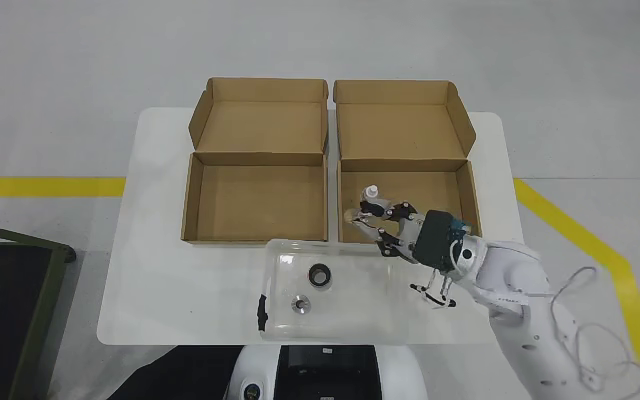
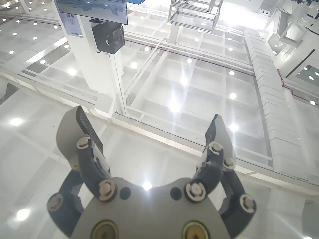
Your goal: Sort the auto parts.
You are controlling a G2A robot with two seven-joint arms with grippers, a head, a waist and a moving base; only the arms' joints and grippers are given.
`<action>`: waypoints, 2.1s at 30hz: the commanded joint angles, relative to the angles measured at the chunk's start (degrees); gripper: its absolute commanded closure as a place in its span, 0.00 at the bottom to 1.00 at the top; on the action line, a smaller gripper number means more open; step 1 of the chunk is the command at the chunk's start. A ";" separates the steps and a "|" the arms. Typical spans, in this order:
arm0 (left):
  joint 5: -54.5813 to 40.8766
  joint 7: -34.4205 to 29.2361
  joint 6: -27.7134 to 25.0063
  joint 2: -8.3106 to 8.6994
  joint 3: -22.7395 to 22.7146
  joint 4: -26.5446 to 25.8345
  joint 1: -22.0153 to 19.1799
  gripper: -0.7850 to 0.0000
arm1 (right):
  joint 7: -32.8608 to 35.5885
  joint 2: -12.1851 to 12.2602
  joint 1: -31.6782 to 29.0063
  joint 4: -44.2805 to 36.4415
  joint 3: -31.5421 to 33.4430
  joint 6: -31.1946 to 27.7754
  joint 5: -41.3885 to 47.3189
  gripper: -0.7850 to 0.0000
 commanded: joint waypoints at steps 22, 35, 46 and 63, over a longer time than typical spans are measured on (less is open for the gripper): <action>0.00 0.00 0.00 0.00 0.00 0.00 0.00 0.00 | 6.18 0.82 0.60 10.85 3.26 5.82 -5.06 1.00; 0.00 0.00 0.00 0.00 0.00 0.00 0.00 0.00 | 10.30 0.38 4.88 17.35 -0.23 8.20 -4.26 1.00; 0.00 0.00 0.00 0.00 0.00 0.00 0.00 0.00 | 12.21 -0.21 8.24 22.00 -4.22 9.49 -4.77 1.00; 0.00 0.00 0.00 0.00 0.00 0.00 0.00 0.00 | 14.17 -0.44 10.69 24.94 -6.41 9.37 -5.52 0.68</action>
